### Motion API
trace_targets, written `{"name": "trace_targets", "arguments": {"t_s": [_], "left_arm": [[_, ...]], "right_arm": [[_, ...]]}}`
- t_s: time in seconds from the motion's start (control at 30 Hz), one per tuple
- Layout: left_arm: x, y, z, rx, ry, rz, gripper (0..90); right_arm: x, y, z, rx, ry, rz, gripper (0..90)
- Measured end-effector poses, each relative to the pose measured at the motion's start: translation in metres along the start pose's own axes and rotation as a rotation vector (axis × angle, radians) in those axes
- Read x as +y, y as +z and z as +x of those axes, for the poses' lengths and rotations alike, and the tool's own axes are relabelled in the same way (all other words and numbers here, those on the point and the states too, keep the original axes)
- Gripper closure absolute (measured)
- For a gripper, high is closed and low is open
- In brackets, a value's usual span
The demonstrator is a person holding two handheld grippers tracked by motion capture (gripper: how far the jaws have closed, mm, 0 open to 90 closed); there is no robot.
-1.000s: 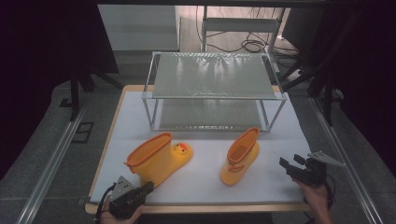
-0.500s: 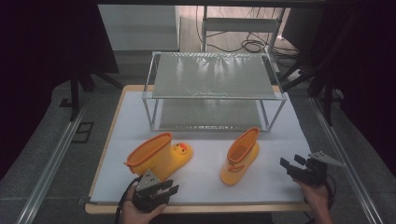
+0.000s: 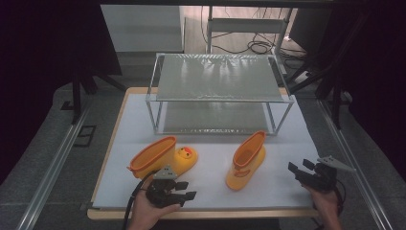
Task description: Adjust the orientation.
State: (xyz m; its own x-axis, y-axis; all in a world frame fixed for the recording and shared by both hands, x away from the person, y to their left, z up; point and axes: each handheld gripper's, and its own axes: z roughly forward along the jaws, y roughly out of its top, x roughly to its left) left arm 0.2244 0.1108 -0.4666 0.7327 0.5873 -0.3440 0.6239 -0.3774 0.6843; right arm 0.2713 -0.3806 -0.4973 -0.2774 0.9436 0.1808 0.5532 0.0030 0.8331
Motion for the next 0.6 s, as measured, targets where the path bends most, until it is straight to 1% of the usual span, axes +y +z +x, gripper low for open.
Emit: {"name": "trace_targets", "arguments": {"t_s": [0.07,0.13,0.23,0.33,0.43,0.47,0.5,0.6], "left_arm": [[0.007,-0.001,-0.002,-0.026,0.005,0.007,50.0],[0.015,-0.001,-0.004,-0.063,0.005,0.018,49.0],[0.026,0.000,-0.007,-0.095,0.009,0.040,48.8],[0.037,0.000,-0.010,-0.130,-0.001,0.040,48.8],[0.051,-0.004,-0.013,-0.143,-0.008,0.034,48.9],[0.062,-0.006,-0.017,-0.151,-0.009,0.036,48.9],[0.062,-0.006,-0.017,-0.151,-0.009,0.036,49.0],[0.078,-0.009,-0.025,-0.157,-0.001,0.048,49.0]], "right_arm": [[0.000,-0.001,0.000,0.000,0.002,-0.001,30.4],[0.000,-0.001,-0.001,-0.002,0.003,-0.004,30.4],[0.000,-0.001,0.000,-0.004,0.000,0.001,30.4],[0.000,-0.001,0.000,-0.002,0.002,-0.002,30.4],[0.001,-0.001,0.000,-0.003,-0.001,0.000,30.4],[0.001,-0.002,0.000,-0.004,-0.002,-0.002,30.4],[0.001,-0.002,0.000,-0.004,-0.002,-0.002,30.4],[0.001,-0.002,-0.001,-0.004,-0.002,-0.004,30.4]]}}
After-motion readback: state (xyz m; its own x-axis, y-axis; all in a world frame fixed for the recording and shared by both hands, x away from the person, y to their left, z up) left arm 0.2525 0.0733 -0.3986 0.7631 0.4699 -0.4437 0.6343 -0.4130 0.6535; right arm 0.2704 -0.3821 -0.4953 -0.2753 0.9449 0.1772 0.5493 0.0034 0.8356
